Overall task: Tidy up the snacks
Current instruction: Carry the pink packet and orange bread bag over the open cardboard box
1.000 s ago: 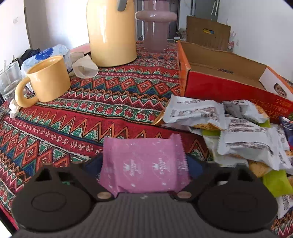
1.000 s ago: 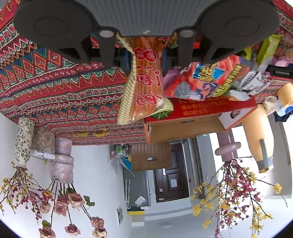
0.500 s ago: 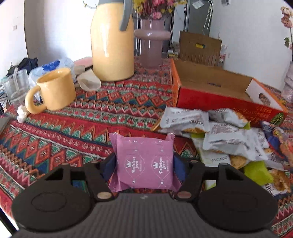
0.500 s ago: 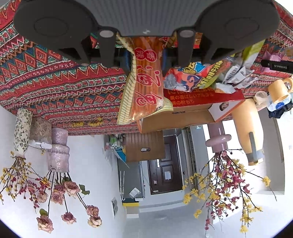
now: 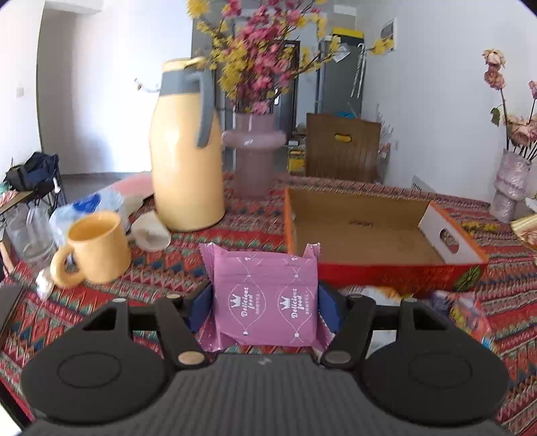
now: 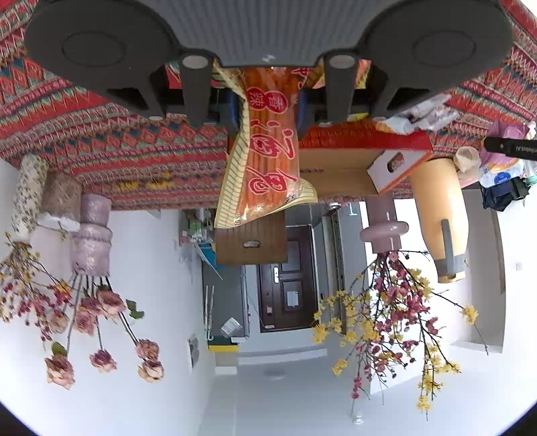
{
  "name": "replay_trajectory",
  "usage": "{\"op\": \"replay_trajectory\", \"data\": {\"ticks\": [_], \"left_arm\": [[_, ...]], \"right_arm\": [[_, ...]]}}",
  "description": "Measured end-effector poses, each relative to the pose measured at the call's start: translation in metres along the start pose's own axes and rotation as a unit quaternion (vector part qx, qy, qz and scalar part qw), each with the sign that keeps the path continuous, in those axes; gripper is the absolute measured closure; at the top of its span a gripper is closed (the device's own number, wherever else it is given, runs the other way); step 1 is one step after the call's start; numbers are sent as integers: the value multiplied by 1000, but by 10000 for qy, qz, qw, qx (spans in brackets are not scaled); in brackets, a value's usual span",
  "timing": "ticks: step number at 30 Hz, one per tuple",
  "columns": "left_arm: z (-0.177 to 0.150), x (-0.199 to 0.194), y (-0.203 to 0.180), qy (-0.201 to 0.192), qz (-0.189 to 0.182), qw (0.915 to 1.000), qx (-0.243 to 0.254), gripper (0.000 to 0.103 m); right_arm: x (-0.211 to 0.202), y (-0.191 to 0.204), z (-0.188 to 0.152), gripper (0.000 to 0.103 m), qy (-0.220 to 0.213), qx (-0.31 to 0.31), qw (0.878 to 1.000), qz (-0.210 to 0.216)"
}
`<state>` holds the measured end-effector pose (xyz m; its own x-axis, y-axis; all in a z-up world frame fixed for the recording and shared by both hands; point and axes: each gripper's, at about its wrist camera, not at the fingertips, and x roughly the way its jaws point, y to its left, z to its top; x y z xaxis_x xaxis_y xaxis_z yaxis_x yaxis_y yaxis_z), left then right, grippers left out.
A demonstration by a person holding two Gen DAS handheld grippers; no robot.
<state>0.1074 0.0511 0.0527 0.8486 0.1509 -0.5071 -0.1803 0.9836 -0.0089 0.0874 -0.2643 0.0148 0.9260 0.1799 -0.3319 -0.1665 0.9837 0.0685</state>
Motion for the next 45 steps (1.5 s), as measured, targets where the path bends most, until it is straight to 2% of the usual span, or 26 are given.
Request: {"op": "replay_trajectory", "data": {"ticks": [15, 25, 33, 40, 45], "left_arm": [[67, 47, -28, -249, -227, 9994, -119, 37], [100, 112, -39, -151, -222, 9995, -186, 38], [98, 163, -39, -83, -176, 9992, -353, 38], [79, 191, -44, 185, -282, 9991, -240, 38], [73, 195, -47, 274, -294, 9990, -171, 37]], "right_arm": [[82, 17, 60, 72, -197, -194, 9995, 157], [162, 28, 87, 72, -9, -267, 9994, 206], [224, 30, 88, 72, 229, -232, 9994, 113], [242, 27, 72, 72, 404, -198, 9988, 178], [254, 29, 63, 72, 663, -217, 9972, 253]]}}
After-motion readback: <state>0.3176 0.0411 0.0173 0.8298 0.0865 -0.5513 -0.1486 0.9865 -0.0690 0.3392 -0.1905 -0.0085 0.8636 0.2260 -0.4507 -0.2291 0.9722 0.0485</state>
